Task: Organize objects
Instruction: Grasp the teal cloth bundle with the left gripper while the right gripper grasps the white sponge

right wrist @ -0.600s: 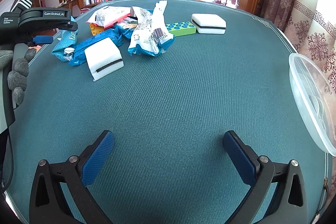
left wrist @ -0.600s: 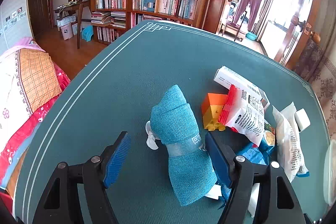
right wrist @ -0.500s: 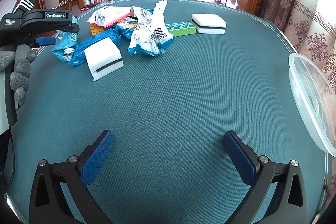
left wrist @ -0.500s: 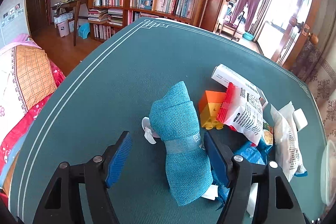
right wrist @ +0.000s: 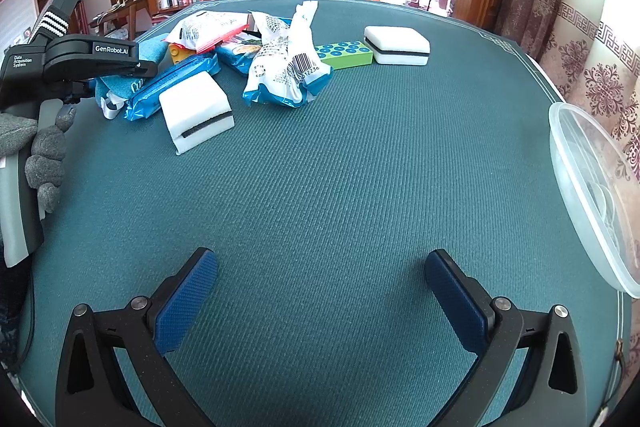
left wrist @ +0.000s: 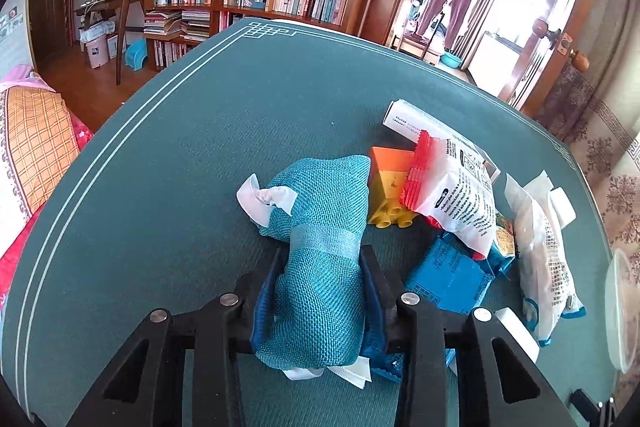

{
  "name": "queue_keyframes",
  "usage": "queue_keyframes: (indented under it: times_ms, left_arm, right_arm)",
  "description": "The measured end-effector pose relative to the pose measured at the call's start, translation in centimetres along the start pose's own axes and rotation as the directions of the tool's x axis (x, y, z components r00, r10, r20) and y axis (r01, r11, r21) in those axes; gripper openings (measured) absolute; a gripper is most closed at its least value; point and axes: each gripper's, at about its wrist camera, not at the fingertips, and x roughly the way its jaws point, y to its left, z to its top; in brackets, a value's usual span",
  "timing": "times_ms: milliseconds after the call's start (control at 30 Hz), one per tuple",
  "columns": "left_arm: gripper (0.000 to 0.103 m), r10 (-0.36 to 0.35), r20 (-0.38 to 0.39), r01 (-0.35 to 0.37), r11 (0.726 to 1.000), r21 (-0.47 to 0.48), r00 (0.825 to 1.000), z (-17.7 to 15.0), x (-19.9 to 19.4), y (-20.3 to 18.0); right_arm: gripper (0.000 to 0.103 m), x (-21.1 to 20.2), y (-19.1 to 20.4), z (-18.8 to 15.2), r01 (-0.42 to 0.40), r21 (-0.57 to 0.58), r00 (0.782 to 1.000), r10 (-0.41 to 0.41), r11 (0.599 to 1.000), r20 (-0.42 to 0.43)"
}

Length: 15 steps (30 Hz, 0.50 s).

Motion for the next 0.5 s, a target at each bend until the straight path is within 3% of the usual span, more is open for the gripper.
queue_keyframes:
  times_ms: [300, 500]
  left_arm:
    - [0.039, 0.032, 0.11, -0.036, 0.999, 0.032, 0.993, 0.5, -2.7, -0.1]
    - [0.039, 0.043, 0.149, -0.042, 0.999, -0.008, 0.988, 0.7, -3.7, 1.2]
  right_arm:
    - [0.103, -0.3, -0.3, 0.2, -0.012, -0.001, 1.0, 0.012, 1.0, 0.001]
    - [0.095, -0.8, 0.8, 1.3, -0.139, 0.038, 0.99, 0.139, 0.99, 0.015]
